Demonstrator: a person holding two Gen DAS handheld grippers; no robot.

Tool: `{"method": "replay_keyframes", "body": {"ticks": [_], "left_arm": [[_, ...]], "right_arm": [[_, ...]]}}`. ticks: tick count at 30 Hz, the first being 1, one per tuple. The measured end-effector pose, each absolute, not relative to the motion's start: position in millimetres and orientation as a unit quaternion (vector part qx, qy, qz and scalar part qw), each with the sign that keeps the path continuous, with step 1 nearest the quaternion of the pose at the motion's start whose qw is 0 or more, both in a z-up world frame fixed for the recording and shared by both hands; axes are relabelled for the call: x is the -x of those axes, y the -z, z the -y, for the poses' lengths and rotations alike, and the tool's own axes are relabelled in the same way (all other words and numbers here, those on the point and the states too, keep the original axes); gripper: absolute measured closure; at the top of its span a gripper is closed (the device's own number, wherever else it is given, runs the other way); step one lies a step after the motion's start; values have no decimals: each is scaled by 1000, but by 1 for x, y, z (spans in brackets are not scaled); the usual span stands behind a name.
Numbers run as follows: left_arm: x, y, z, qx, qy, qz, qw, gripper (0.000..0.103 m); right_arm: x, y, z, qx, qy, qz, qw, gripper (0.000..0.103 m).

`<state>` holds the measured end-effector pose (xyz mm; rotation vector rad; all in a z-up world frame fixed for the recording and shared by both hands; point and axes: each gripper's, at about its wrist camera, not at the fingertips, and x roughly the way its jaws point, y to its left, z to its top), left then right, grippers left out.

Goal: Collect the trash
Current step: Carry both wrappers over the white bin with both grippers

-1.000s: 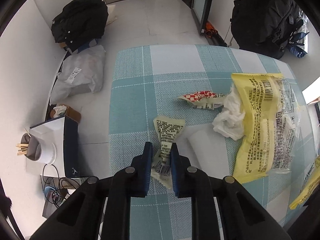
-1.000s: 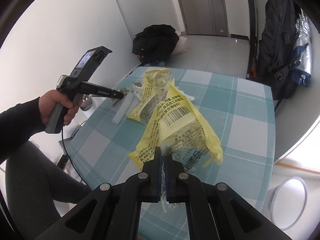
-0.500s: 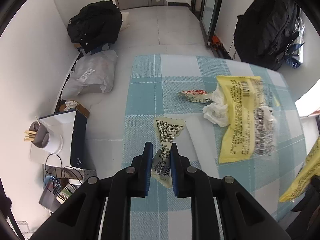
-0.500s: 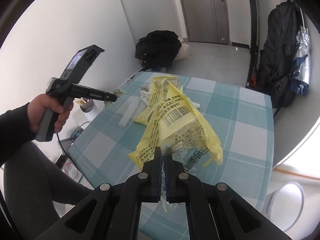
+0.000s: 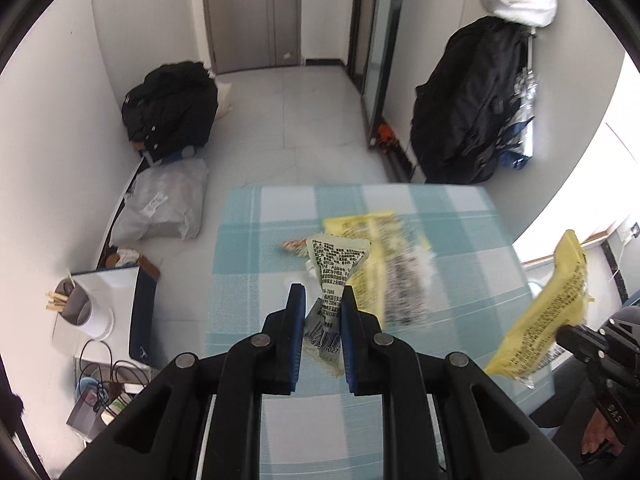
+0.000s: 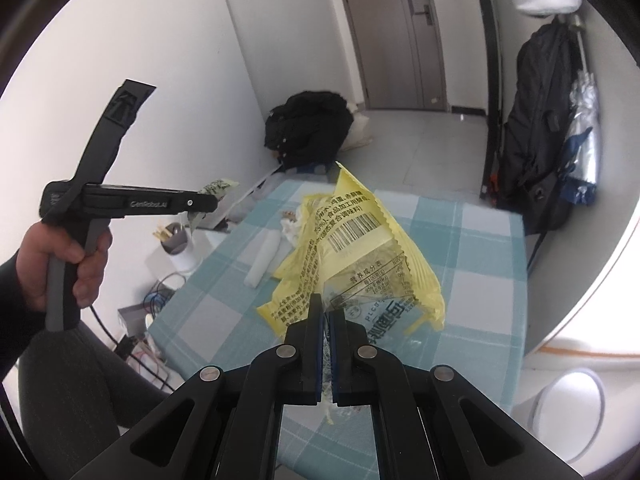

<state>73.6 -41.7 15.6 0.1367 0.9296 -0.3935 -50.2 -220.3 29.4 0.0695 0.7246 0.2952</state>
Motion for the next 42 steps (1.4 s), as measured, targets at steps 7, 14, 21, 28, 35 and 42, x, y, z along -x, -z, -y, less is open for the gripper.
{"method": "replay_keyframes", "body": {"ticks": [7, 14, 21, 28, 35, 42], "left_arm": [[-53, -48, 77, -56, 231, -414, 879, 90], [-38, -73, 127, -51, 283, -391, 874, 90], [-21, -100, 188, -52, 348, -368, 861, 90], [-8, -108, 247, -61, 409, -363, 835, 90], [-8, -71, 318, -100, 451, -392, 796, 90], [-1, -10, 377, -145, 477, -444, 745, 90]], "right_arm": [[63, -65, 245, -34, -112, -311, 943, 101], [86, -106, 288, -32, -62, -268, 961, 101], [109, -152, 358, -87, -6, -237, 968, 101], [139, -176, 424, -97, 64, -218, 969, 101], [167, -143, 489, -113, 138, -251, 951, 101], [171, -75, 540, -161, 185, -308, 919, 101]]}}
